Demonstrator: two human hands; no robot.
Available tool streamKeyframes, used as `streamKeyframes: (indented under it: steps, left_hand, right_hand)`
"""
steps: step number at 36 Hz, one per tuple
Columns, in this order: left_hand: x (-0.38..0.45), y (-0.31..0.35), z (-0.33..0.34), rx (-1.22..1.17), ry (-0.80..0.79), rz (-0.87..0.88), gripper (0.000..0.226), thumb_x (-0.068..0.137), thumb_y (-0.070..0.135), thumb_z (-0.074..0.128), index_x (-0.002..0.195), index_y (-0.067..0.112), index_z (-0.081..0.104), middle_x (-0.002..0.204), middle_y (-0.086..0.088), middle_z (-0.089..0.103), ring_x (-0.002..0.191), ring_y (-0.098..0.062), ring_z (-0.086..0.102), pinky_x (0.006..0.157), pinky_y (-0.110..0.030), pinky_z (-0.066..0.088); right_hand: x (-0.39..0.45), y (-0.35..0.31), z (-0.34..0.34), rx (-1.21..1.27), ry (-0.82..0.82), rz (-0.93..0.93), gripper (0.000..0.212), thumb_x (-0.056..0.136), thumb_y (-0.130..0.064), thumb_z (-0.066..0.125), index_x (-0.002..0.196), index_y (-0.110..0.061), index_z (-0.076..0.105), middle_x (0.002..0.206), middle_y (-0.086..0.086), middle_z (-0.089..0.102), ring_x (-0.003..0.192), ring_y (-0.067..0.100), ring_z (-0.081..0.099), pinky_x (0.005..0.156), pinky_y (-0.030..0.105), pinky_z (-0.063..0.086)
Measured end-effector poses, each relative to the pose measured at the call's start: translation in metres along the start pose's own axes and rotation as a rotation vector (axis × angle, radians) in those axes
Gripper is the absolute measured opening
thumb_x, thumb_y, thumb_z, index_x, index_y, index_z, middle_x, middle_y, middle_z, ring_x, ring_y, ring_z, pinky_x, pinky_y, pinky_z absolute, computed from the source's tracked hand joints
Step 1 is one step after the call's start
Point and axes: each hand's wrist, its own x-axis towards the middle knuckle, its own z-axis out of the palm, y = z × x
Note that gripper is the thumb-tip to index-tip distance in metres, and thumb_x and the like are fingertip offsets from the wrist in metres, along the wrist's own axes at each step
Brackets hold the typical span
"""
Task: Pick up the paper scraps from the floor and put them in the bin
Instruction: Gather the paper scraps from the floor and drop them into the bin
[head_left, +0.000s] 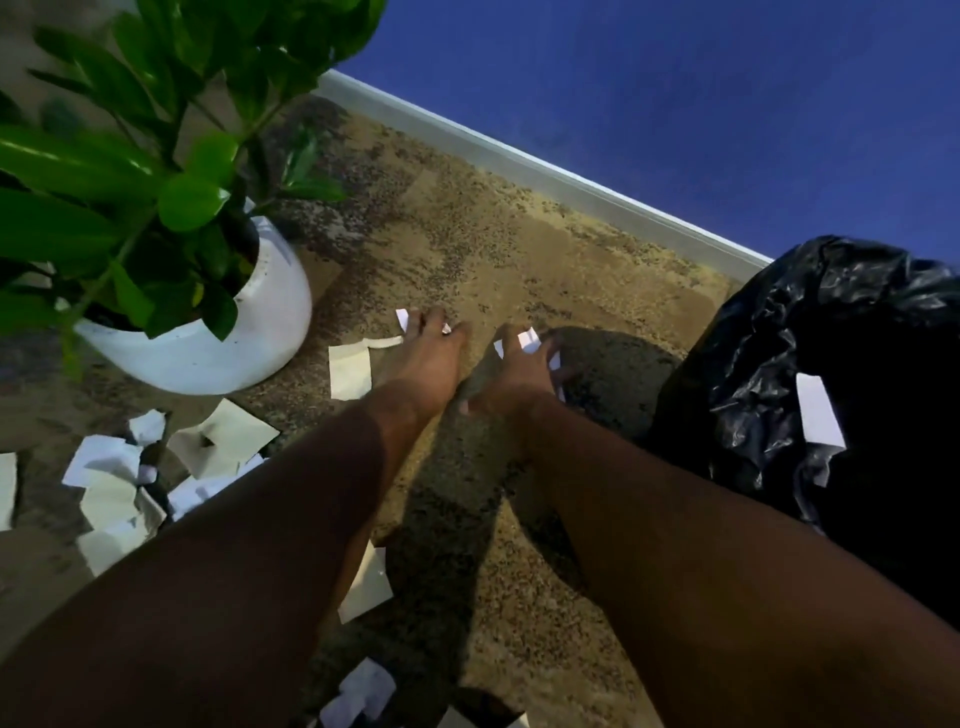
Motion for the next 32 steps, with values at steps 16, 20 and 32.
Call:
streamKeyframes:
  steps: [16,20,32]
  left_hand:
    - [-0.093,-0.002,-0.008,0.152,0.122,0.126,0.021,0.091,0.002,0.052,0.104,0.009,0.067,0.111,-0.009,0.061,0.095,-0.027,0.065,0.079,-0.036,0.053]
    - [-0.115,-0.004,-0.001,0.105,0.127,0.106,0.025,0.094,0.0,0.049,0.11,0.009,0.066,0.112,-0.009,0.062,0.096,-0.025,0.066,0.078,-0.031,0.051]
    - [-0.168,-0.007,0.0,-0.081,0.04,0.012,0.018,0.093,0.01,0.056,0.107,0.011,0.067,0.102,-0.009,0.069,0.088,-0.023,0.067,0.075,-0.029,0.048]
  right_hand:
    - [-0.003,0.012,0.022,0.093,0.105,-0.041,0.085,0.076,-0.031,0.084,0.145,-0.032,0.035,0.162,0.011,0.002,0.148,0.046,0.0,0.113,0.069,0.02]
    - [-0.009,0.03,0.045,0.128,0.174,-0.173,0.049,0.094,-0.017,0.065,0.138,-0.009,0.046,0.151,0.016,0.028,0.139,0.036,0.031,0.115,0.047,0.031]
    - [-0.073,0.067,0.062,0.064,0.087,-0.107,0.038,0.105,-0.001,0.027,0.137,0.014,0.04,0.144,0.03,0.042,0.135,0.039,0.039,0.094,0.007,0.036]
